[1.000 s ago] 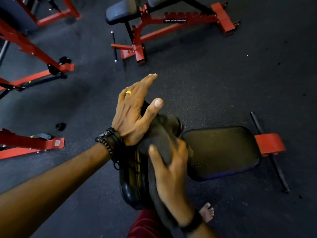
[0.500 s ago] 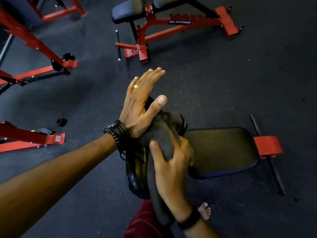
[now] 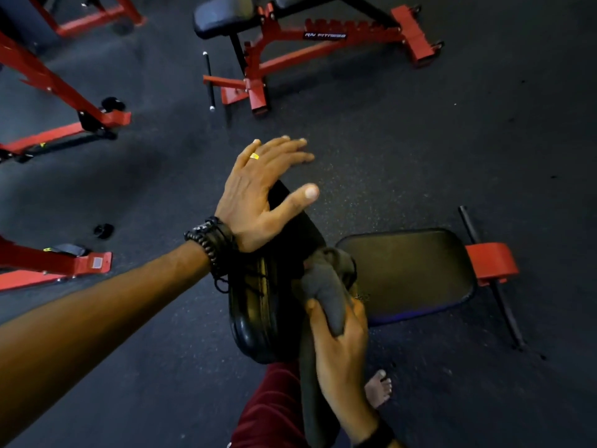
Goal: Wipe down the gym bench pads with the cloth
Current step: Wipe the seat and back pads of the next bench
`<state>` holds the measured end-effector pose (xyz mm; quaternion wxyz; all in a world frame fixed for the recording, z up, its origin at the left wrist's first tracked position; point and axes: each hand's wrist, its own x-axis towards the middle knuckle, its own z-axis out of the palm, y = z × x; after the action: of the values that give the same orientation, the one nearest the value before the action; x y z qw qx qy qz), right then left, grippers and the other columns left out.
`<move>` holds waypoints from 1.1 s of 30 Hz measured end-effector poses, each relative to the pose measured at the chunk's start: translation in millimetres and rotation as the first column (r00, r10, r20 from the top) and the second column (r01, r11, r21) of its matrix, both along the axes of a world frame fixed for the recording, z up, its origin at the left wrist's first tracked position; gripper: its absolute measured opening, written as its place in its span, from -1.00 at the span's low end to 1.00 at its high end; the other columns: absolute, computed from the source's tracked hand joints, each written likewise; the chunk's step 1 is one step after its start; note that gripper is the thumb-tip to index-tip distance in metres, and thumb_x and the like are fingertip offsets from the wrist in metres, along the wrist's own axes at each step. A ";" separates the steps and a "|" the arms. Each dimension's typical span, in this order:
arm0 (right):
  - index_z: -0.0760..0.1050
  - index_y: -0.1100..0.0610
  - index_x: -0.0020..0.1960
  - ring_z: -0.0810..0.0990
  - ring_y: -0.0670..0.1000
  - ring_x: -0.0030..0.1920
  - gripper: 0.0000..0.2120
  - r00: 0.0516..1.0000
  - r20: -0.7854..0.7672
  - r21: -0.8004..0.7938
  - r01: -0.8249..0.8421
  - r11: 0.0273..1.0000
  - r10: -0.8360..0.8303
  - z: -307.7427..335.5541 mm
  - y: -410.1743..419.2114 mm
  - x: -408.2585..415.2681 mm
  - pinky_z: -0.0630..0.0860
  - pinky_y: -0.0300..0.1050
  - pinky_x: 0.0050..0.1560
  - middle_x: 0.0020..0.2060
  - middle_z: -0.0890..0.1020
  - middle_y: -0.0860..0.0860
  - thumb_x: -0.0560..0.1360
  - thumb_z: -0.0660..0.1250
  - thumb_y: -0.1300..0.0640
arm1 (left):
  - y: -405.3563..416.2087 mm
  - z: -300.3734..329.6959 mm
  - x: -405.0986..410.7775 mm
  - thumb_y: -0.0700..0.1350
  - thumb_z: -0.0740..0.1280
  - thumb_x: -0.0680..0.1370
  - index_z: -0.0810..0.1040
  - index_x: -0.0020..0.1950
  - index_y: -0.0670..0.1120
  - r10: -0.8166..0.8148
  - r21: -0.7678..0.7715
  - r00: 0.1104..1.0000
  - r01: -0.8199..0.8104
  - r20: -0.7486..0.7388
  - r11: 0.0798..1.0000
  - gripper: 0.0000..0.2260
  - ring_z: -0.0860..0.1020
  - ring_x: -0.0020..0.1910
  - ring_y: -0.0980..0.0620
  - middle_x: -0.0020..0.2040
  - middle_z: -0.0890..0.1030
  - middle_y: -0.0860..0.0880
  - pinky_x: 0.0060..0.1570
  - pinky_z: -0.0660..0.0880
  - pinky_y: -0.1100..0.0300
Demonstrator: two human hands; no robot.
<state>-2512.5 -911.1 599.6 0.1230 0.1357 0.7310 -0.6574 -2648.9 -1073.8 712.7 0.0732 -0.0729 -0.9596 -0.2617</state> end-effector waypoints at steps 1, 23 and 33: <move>0.53 -0.07 0.26 0.52 0.02 0.19 -0.40 0.998 0.069 0.068 0.000 0.998 -0.005 -25.6 1.8 -4.7 0.49 0.06 0.19 0.13 0.55 -0.02 0.35 0.25 -0.37 | -0.6 -1.0 -1.5 0.31 0.13 0.51 0.55 0.30 0.01 -0.013 -0.049 1.000 0.014 0.016 0.999 -0.46 0.31 0.48 0.08 0.43 0.46 0.04 0.51 0.09 -0.13; 0.57 -0.05 -0.01 0.62 0.05 0.05 -0.89 0.997 0.080 -0.022 0.020 1.000 -0.018 -29.6 0.3 -35.4 0.54 -0.09 0.07 -0.05 0.63 -0.02 0.51 0.42 -0.05 | 2.3 0.9 -5.6 0.25 -0.03 0.61 0.65 -0.01 -0.07 -0.010 -0.082 0.999 0.013 0.036 0.997 -0.44 0.56 0.14 0.04 0.09 0.66 0.00 0.26 0.39 -0.06; 0.41 -0.31 0.27 0.51 0.03 0.26 -0.56 0.871 -0.474 0.188 -0.039 0.981 0.126 93.0 -19.3 4.6 0.48 -0.07 0.20 0.25 0.50 0.04 0.42 0.32 -0.34 | -5.6 11.3 3.6 0.30 -0.10 0.55 0.62 0.14 -0.11 -0.010 0.220 1.000 0.016 -0.026 0.975 -0.34 0.53 0.09 -0.01 0.07 0.65 -0.06 0.10 0.40 0.03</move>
<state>-2507.9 -930.4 692.6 -0.0478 -0.0544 0.7975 -0.5989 -2645.3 -1079.4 724.1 0.0908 -0.0739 -0.9232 -0.3660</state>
